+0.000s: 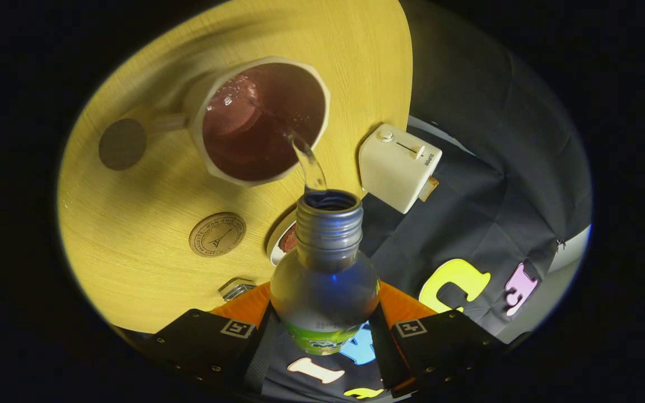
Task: Take the bottle from table, then pour the juice into the cup, finally place the bottle on the coaster
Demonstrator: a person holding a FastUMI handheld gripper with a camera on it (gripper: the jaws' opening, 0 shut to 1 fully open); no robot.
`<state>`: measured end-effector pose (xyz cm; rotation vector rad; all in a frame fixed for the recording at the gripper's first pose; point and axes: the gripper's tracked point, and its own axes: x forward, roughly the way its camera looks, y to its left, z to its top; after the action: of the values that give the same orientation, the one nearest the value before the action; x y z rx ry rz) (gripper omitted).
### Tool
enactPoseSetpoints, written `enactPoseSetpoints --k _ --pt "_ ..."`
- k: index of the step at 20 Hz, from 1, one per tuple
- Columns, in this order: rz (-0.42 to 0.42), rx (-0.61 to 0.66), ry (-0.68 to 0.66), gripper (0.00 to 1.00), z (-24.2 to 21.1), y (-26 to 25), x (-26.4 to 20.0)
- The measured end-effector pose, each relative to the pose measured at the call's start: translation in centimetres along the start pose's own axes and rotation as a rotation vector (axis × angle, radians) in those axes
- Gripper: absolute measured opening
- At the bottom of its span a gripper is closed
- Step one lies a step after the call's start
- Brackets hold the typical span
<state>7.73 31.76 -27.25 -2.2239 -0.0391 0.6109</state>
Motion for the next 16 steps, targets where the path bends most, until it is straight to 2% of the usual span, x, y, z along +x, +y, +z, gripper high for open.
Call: enactPoseSetpoints --k 16 --pt "-0.053 -0.069 0.006 0.76 -0.7 -1.4 -0.2"
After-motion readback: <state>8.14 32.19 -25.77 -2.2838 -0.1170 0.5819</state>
